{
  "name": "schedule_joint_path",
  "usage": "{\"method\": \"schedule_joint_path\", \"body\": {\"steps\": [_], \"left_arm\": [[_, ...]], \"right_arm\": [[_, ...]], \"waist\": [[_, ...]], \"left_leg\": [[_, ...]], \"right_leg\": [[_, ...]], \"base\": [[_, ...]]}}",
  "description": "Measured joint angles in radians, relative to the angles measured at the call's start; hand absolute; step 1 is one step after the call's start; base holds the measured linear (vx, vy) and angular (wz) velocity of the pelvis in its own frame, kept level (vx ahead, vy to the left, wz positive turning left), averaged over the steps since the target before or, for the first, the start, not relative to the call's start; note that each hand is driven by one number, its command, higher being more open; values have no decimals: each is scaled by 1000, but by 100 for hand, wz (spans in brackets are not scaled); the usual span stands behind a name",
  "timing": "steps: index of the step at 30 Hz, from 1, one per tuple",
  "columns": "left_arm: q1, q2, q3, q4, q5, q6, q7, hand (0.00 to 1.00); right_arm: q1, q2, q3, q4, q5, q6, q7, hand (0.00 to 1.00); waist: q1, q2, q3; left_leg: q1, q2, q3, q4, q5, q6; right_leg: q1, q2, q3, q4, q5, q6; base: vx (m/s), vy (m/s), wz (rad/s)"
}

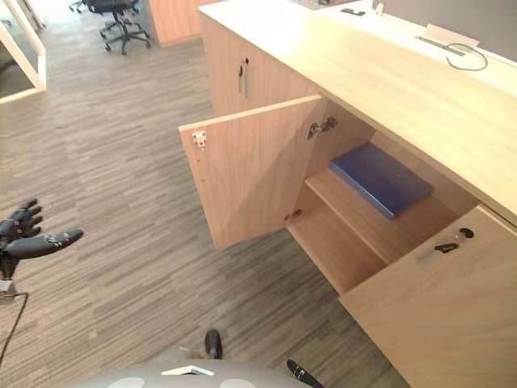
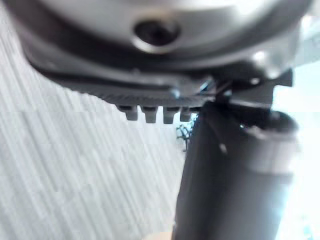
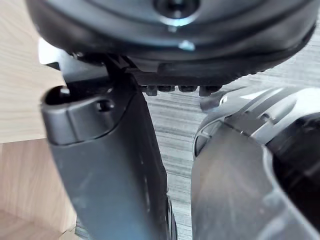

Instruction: Walk over to the cabinet, pick up the folder, carry it to the office cabinet, place the folder inside the office cabinet, then close the office cabinet door

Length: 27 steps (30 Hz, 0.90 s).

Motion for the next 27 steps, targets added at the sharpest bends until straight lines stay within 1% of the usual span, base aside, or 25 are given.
{"method": "schedule_joint_path", "body": {"steps": [1, 2, 3, 4, 5, 6, 7, 8, 9, 10, 11, 12, 13, 14, 15, 16, 18, 20, 21, 22, 25, 26, 27], "left_arm": [[-29, 0, 1, 21, 15, -2, 15, 100], [-93, 0, -2, 74, 31, -6, 42, 100], [-166, 3, -6, 141, 31, -15, 68, 100], [-201, 8, -12, 173, 32, -17, 85, 100], [-283, 29, -42, 250, 44, -22, 121, 100], [-316, 36, -57, 283, 57, -23, 130, 100], [-366, 51, -90, 343, 71, -24, 146, 100], [-388, 57, -99, 368, 73, -24, 151, 100], [-436, 71, -123, 420, 73, -26, 163, 100], [-504, 95, -167, 494, 84, -31, 168, 100], [-533, 113, -192, 527, 99, -35, 168, 100], [-576, 141, -237, 571, 115, -40, 166, 100], [-609, 149, -264, 592, 118, -41, 166, 100], [-653, 149, -313, 613, 129, -49, 168, 100], [-668, 149, -352, 623, 151, -55, 166, 100], [-698, 144, -426, 647, 163, -63, 158, 100], [-714, 140, -472, 659, 185, -63, 149, 100], [-751, 124, -506, 696, 187, -64, 147, 100], [-769, 116, -530, 716, 188, -64, 147, 100], [-781, 108, -540, 731, 189, -64, 147, 100], [-823, 84, -592, 778, 211, -63, 145, 100], [-836, 80, -606, 802, 221, -60, 154, 100], [-851, 79, -608, 837, 223, -58, 160, 100]], "right_arm": [[-4, -2, 0, 0, 2, 0, 1, 100], [-5, -6, 2, 4, 11, 3, 2, 100], [-4, -5, 7, 9, 17, 5, 5, 100], [-4, -5, 16, 9, 18, 5, 5, 100], [-5, -7, 42, 8, 18, 4, 4, 100], [-5, -8, 44, 7, 19, 3, 4, 100], [-4, -13, 52, 7, 19, 3, 2, 100], [-5, -14, 60, 6, 22, 1, 2, 100], [-4, -20, 75, 6, 39, 0, 0, 100], [-2, -23, 80, 6, 46, 0, 0, 100], [-2, -23, 81, 6, 51, 0, 0, 100], [-2, -23, 81, 6, 57, 0, 1, 100], [-1, -24, 83, 6, 58, -1, 1, 100], [1, -27, 103, 7, 58, 0, -2, 100], [0, -30, 119, 6, 58, -1, -4, 100], [-3, -33, 135, -2, 58, -3, -9, 100], [-6, -36, 161, -7, 58, -7, -14, 100], [-7, -38, 182, -12, 59, -17, -18, 100], [-11, -44, 198, -12, 64, -19, -19, 100], [-12, -49, 202, -12, 76, -20, -19, 100], [-21, -65, 236, -13, 79, -22, -23, 100], [-26, -68, 243, -13, 81, -22, -24, 100], [-25, -68, 248, -13, 91, -24, -25, 100]], "waist": [[0, 6, 1], [-2, 14, -3], [-5, 16, -3], [-10, 14, -2], [-31, 7, 2], [-37, 4, 4], [-56, -2, 2], [-64, -2, 2], [-80, -2, 3], [-89, -4, 5], [-95, -8, 7], [-114, -15, 9], [-124, -13, 14], [-131, -17, 26], [-138, -18, 27], [-148, -18, 28], [-164, -17, 28], [-168, -17, 32], [-169, -22, 41], [-168, -22, 46], [-182, -14, 56], [-192, -7, 60], [-191, -4, 62]], "left_leg": [[0, 1, 1, 0, 3, 2], [6, 7, 5, 0, 8, -4], [13, 13, 14, -1, 8, -5], [15, 14, 18, -1, 8, -6], [17, 14, 25, -1, 7, -6], [20, 15, 32, -1, 5, -6], [23, 15, 47, -1, -3, 2], [23, 18, 53, -1, -5, 5], [21, 27, 72, -1, -7, 6], [20, 36, 91, -1, -10, 8], [21, 39, 99, -1, -11, 9], [22, 43, 120, -1, -14, 9], [22, 48, 132, -1, -16, 5], [35, 50, 148, -1, -19, -2], [43, 51, 161, -1, -24, -4], [54, 55, 181, -1, -32, -8], [58, 58, 196, -1, -38, -10], [58, 63, 214, -1, -41, -14], [69, 66, 228, -1, -40, -22], [73, 68, 234, -1, -41, -25], [74, 73, 252, -1, -42, -26], [75, 77, 262, -1, -44, -29], [80, 79, 267, -1, -45, -31]], "right_leg": [[0, 1, 2, -1, 4, -2], [2, 0, 11, -4, 12, -11], [1, 2, 27, -5, 18, -20], [1, 2, 29, -7, 19, -21], [1, 3, 37, -10, 19, -21], [-1, 3, 44, -11, 20, -21], [-4, 6, 60, -14, 30, -14], [-8, 8, 69, -16, 37, -13], [-22, 13, 90, -16, 53, -15], [-36, 18, 111, -15, 68, -18], [-39, 19, 115, -15, 72, -18], [-52, 19, 130, -15, 83, -18], [-58, 19, 138, -15, 89, -17], [-57, 18, 148, -13, 94, -23], [-58, 17, 163, -13, 97, -29], [-59, 17, 175, -13, 102, -34], [-65, 17, 185, -14, 103, -35], [-73, 19, 192, -17, 103, -35], [-71, 21, 196, -18, 103, -35], [-70, 23, 201, -19, 103, -36], [-71, 29, 219, -42, 104, -39], [-71, 35, 227, -52, 110, -52], [-72, 39, 235, -52, 113, -61]], "base": [[-44, 16, -7], [-35, 34, -24], [-18, 34, -27], [-22, 28, -26], [-23, 12, -19], [-38, 22, -30], [-25, 26, -31], [-25, 49, -47], [-13, 58, -52], [-17, 61, -55], [-16, 54, -53], [-10, 54, -45], [-5, 60, -54], [0, 53, -49], [10, 55, -56], [10, 41, -44], [14, 14, -35], [21, -28, -34], [22, -42, -31], [28, -58, -33], [59, -57, -24], [66, -35, -23], [69, -28, -23]]}}
